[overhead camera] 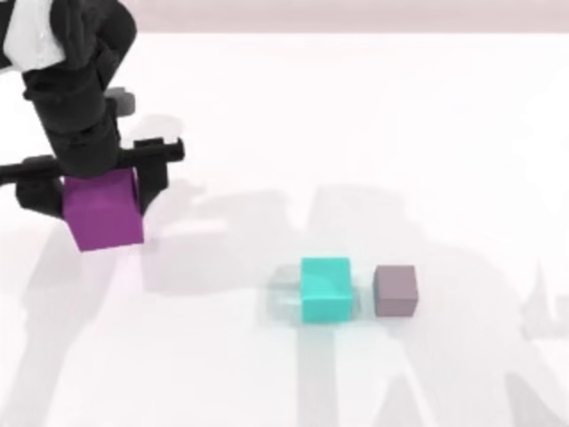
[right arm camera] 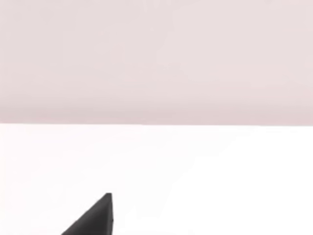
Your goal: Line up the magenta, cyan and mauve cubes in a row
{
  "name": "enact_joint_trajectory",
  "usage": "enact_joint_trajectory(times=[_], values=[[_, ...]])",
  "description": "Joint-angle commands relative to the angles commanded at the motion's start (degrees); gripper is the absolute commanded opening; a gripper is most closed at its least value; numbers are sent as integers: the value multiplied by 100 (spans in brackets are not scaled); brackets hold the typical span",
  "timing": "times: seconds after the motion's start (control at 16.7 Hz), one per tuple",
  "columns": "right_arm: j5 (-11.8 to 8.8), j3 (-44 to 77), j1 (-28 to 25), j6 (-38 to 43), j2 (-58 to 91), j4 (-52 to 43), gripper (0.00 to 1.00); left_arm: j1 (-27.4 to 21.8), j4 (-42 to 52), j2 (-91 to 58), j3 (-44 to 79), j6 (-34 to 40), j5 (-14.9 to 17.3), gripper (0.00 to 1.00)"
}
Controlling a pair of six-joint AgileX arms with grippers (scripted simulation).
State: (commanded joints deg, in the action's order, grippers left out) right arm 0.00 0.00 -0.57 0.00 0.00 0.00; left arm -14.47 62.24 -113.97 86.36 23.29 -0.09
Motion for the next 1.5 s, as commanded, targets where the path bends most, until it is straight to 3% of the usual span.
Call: enact_joint_trajectory(times=[0.18,0.66,1.08,1.5], values=[[0,0,0,0,0,0,100,-216,58,-5,58,124,0,0],[0,0,0,0,0,0,100,-1847,420,87,348,947,8,0],[0,0,0,0,0,0,100,-1905,325,55,269,981,7,0],[0,0,0,0,0,0,100,-1931,-959,-268,-649,995,11,0]])
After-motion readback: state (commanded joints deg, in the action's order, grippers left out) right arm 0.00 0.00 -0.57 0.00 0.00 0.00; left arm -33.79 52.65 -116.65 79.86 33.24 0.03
